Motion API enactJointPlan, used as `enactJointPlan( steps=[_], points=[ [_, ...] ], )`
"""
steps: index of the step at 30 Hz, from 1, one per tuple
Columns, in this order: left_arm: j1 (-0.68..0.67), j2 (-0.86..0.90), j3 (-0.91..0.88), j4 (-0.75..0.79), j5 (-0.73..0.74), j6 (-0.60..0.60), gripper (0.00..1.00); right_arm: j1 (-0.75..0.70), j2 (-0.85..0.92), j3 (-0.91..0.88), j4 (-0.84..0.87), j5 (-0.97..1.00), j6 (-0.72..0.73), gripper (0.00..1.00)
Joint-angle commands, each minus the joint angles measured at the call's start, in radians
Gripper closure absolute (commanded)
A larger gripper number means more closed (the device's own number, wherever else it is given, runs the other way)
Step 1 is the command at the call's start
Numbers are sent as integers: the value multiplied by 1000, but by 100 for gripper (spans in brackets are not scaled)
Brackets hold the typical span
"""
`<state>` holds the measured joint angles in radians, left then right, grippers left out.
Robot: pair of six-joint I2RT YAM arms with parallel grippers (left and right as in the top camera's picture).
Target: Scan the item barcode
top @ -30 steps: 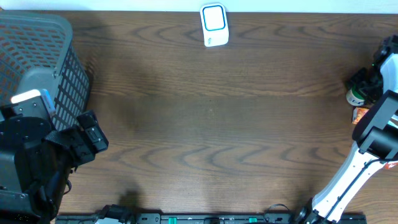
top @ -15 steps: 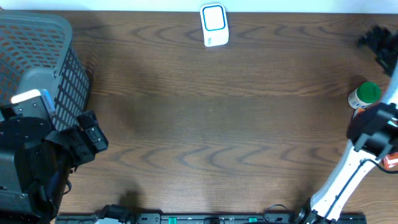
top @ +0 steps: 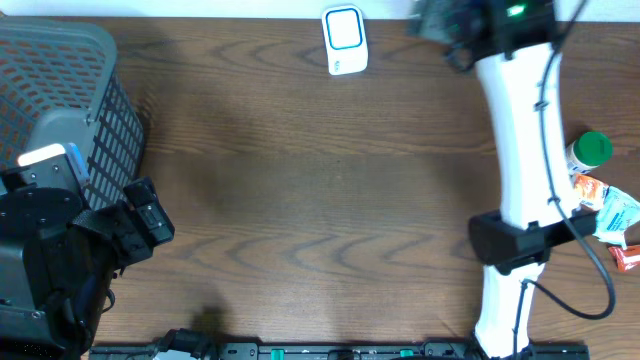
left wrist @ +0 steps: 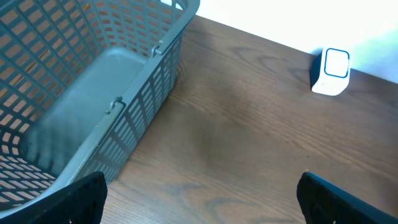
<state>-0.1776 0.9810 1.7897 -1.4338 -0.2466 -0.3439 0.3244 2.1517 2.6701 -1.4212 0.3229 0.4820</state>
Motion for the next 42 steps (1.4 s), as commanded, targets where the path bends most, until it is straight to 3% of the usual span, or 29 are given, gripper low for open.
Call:
enactJointPlan(
  steps=[1, 3, 8, 24, 42],
  points=[
    [4, 5, -8, -2, -16, -10, 2, 118, -1, 3, -5, 56, -4, 1],
    [4, 5, -8, -2, -16, -10, 2, 181, -1, 3, -5, 33, -4, 1],
    [4, 5, -8, -2, -16, -10, 2, 295, -1, 3, -10, 198, -266, 1],
    [4, 5, -8, -2, -16, -10, 2, 469, -7, 4, 19, 291, -364, 1],
    [4, 5, -8, -2, -16, -10, 2, 415, -214, 4, 245, 292, -365, 1]
  ],
)
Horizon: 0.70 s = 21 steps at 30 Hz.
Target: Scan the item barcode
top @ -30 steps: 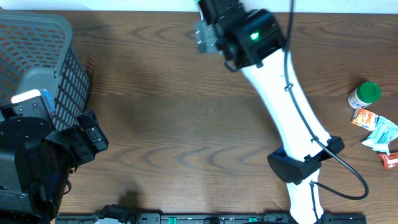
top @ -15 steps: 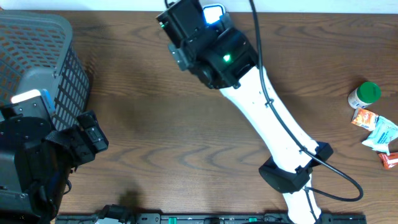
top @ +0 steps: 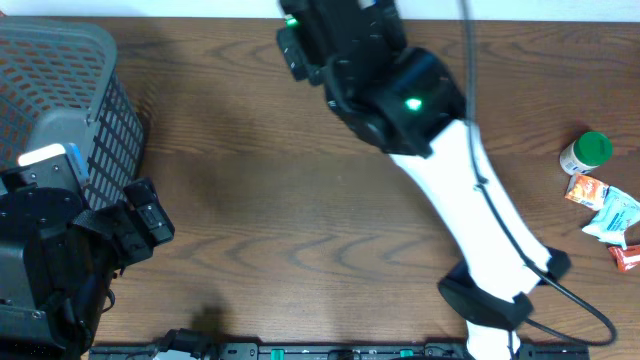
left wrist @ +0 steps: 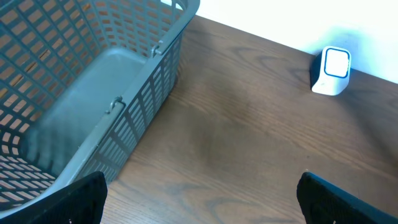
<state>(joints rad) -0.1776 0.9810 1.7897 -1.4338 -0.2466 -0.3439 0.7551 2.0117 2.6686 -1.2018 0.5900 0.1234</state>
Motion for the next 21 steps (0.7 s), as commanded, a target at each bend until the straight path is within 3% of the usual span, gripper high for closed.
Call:
enactJointPlan(
  steps=[1, 21],
  points=[
    [4, 5, -8, -2, -16, -10, 2, -19, -89, 5, 44, 25, -11, 1],
    [4, 5, -8, -2, -16, -10, 2, -237, -295, 5, 194, -351, -185, 1]
  ],
)
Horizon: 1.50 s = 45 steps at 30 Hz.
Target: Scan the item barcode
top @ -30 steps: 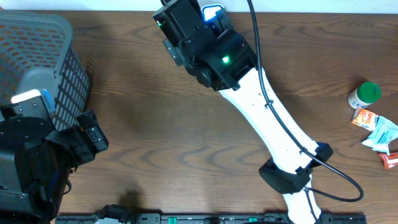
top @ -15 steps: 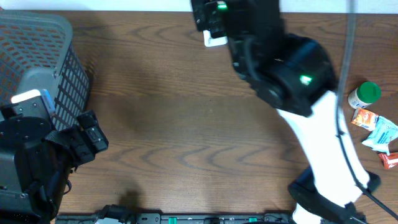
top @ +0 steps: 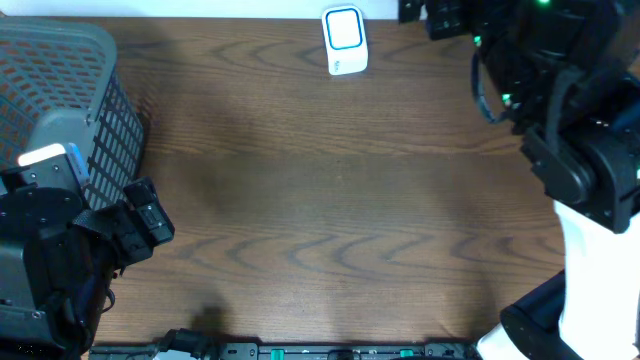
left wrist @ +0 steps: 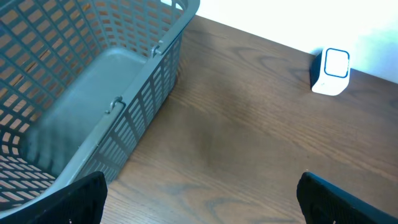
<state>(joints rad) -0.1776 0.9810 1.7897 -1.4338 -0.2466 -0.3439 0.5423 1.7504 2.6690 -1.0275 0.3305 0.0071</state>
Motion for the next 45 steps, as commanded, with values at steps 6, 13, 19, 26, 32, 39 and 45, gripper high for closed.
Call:
enactJointPlan(
  steps=[6, 13, 19, 26, 32, 39, 45],
  points=[
    [4, 5, -8, -2, -16, -10, 2, -63, -84, 5, 46, -172, -121, 1],
    [4, 5, -8, -2, -16, -10, 2, -76, -98, 5, 2, -172, -166, 1],
    [4, 5, -8, -2, -16, -10, 2, -153, -121, 5, -6, -312, -166, 1],
    [4, 5, -8, -2, -16, -10, 2, -234, -222, -158, 56, -374, -166, 1],
    [4, 5, -8, -2, -16, -10, 2, -278, -423, -533, 304, -394, -164, 1],
    [4, 5, -8, -2, -16, -10, 2, -291, -680, -988, 542, -393, -153, 1],
    [4, 5, -8, -2, -16, -10, 2, -316, -945, -1405, 781, -393, -125, 1]
  ],
)
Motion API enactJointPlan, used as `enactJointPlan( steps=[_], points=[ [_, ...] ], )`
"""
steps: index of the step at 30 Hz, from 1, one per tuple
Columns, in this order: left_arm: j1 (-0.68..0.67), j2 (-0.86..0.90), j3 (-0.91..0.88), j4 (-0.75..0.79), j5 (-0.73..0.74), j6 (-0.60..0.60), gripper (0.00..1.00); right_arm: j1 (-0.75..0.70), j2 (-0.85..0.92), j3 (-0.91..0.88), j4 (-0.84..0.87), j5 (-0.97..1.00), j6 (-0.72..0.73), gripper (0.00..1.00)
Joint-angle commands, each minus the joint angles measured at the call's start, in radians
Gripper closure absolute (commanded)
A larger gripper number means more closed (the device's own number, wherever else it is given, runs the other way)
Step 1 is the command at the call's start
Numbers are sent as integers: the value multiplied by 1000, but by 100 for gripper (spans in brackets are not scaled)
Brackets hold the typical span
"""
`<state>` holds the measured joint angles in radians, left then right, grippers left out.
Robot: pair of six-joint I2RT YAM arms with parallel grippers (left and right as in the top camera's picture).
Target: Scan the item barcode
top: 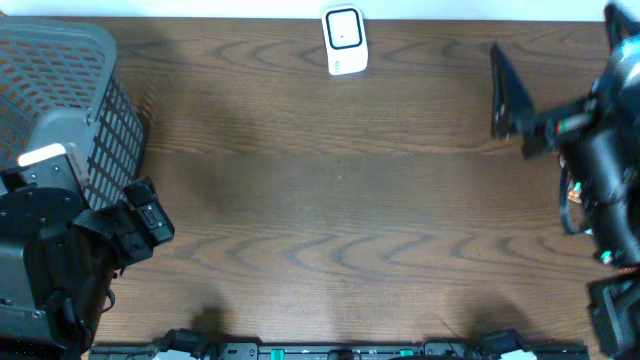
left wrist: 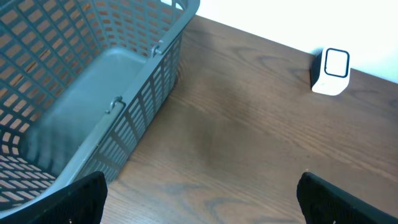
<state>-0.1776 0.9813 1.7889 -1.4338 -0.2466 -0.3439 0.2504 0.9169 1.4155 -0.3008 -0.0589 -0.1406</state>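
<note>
The white barcode scanner [top: 343, 40] with its blue-rimmed window stands at the table's far edge, also seen in the left wrist view [left wrist: 330, 71]. My right arm [top: 600, 170] looms large and dark at the right edge; a black wedge-shaped part [top: 503, 90] points toward the table's middle, and its jaws do not show clearly. No item is visible; the right arm covers the spot beside it. My left gripper [top: 150, 222] rests near the basket, open, nothing between its fingers [left wrist: 81, 196].
A grey mesh basket [top: 60, 110] stands at the left, with its wall close to my left gripper [left wrist: 200, 183]. The wooden table [top: 330, 200] stretches between basket and right arm.
The right arm was over the table's upper right, just right of the scanner; now it is at the right edge, further from the scanner. The left arm has not moved.
First the right arm reached to the far edge right of the scanner, with a green-capped bottle and packets lying at the right edge. Then it hung over the scanner, hiding it from above. Later it stood right of the scanner again, and now at the right edge, covering the items.
</note>
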Motion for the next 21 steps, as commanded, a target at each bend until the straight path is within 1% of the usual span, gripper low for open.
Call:
enactJointPlan(
  steps=[1, 9, 15, 18, 21],
  points=[
    [4, 5, -7, -2, -16, -10, 2, -31, -151, -209, 87, -3, 36, 1],
    [4, 4, -7, -2, -16, -10, 2, -104, -515, -683, 380, -3, 72, 1],
    [4, 5, -7, -2, -16, -10, 2, -174, -764, -992, 580, -2, 162, 1],
    [4, 4, -7, -2, -16, -10, 2, -184, -821, -1095, 642, 8, 187, 1],
    [4, 5, -7, -2, -16, -10, 2, -185, -860, -1172, 666, 14, 193, 1]
  ],
)
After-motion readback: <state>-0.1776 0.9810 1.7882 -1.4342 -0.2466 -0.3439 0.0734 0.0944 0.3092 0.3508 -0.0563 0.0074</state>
